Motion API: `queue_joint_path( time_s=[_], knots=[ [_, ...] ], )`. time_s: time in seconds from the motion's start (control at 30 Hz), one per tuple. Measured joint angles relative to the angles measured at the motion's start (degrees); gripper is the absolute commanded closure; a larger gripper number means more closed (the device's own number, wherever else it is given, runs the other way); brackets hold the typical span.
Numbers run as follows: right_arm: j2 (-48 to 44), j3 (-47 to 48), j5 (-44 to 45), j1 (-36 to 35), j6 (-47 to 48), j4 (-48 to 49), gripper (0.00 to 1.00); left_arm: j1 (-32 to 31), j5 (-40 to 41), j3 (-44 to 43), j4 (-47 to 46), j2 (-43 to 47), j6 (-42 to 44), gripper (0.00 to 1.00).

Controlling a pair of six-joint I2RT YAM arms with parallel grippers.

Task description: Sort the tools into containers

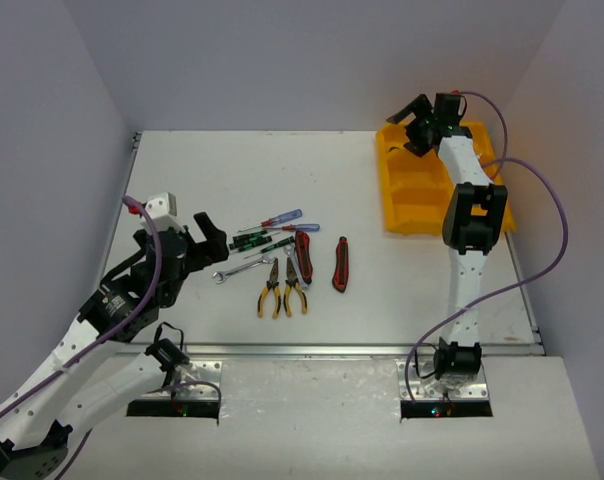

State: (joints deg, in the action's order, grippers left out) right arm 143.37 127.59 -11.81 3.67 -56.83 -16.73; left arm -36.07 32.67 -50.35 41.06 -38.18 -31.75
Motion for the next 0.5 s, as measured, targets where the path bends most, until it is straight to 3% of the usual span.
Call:
queue_joint_path(
  time_s=[0.17,0.33,0.43,0.5],
  knots=[
    [-10.4,-5.8,-0.2,-3.4,12.0,-5.9,0.01,0.0,6.9,-1.9,4.1,-1.4,-0.2,0.00],
    [-28.1,-16.1,4.4,-16.6,28.6,-10.7,0.02,0.2,10.7,-0.8,3.6,-1.4,-0.1,0.00],
    [-36.0,-23.0,4.1,-25.8,37.6,-10.7,0.07,0.9,10.6,-0.2,3.3,-1.8,0.5,0.00],
    [-38.7,-27.6,3.4,-29.9,42.4,-11.0,0.21,1.3,10.2,-0.2,2.6,-2.5,1.2,0.00]
  ],
)
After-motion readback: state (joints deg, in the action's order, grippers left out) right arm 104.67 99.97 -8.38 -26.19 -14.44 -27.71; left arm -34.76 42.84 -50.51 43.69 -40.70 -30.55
